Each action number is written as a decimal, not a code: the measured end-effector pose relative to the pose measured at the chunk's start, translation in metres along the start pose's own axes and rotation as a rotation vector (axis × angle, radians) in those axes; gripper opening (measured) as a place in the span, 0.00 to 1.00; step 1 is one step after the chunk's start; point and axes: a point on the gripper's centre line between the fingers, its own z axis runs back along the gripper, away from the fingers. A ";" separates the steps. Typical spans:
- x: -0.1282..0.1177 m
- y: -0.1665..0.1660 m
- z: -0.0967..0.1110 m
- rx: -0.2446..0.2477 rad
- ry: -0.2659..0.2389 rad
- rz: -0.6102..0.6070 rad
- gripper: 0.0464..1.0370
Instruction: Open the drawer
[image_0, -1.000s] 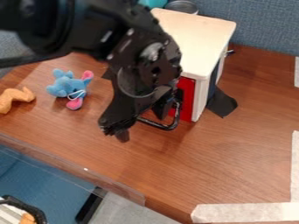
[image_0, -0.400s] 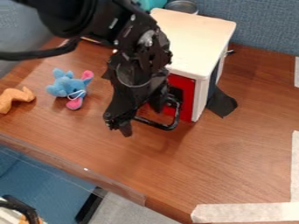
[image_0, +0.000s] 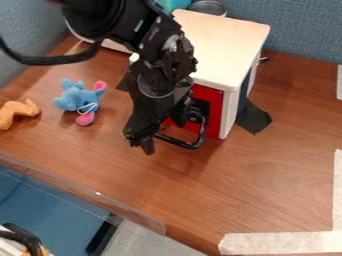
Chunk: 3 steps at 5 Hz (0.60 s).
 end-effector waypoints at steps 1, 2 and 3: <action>-0.002 0.003 -0.013 0.029 0.007 0.010 0.96; -0.005 0.005 -0.020 0.046 0.015 0.012 0.93; -0.007 0.010 -0.021 0.058 0.017 0.002 0.62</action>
